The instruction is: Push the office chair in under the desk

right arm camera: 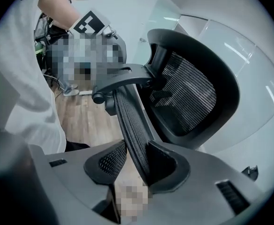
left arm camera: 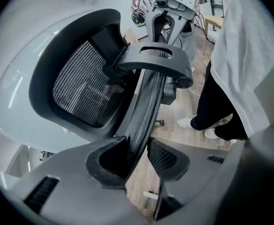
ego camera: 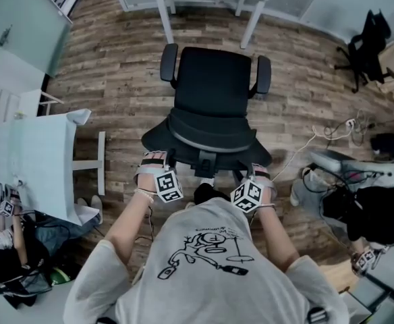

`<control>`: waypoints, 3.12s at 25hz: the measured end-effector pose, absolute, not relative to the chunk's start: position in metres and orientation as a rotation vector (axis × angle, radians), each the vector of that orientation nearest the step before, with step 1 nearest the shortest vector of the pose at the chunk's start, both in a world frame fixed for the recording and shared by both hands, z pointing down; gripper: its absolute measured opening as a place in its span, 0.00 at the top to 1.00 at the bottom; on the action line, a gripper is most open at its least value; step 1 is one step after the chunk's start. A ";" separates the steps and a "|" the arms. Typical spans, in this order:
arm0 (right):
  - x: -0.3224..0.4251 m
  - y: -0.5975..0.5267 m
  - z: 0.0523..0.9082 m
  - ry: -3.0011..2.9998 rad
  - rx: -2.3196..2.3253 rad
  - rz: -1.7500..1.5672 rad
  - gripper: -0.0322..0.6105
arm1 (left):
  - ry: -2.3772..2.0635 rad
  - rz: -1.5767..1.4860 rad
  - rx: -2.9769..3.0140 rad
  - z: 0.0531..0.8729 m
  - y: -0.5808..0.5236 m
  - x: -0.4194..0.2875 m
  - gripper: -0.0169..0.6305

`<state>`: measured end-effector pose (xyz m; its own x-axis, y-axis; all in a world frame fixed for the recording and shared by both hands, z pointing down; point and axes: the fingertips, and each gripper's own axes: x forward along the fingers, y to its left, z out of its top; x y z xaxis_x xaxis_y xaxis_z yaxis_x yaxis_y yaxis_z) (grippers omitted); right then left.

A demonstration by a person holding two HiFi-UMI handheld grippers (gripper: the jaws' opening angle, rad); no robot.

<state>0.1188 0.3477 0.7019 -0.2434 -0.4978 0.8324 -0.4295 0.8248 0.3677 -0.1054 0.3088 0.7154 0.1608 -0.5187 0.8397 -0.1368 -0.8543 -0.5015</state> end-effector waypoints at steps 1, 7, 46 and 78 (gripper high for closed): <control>0.121 0.345 0.703 -1.871 0.696 -0.076 0.70 | 0.633 -1.746 -2.137 0.716 0.306 -0.103 0.76; 0.139 0.322 0.703 -1.855 0.636 -0.112 0.71 | 0.651 -1.766 -2.151 0.717 0.284 -0.085 0.76; 0.171 0.201 0.706 -1.808 0.625 -0.143 0.71 | 0.736 -1.806 -2.167 0.717 0.178 -0.056 0.76; 0.155 0.091 0.709 -1.782 0.595 -0.105 0.71 | 0.749 -1.793 -2.209 0.716 0.065 -0.071 0.75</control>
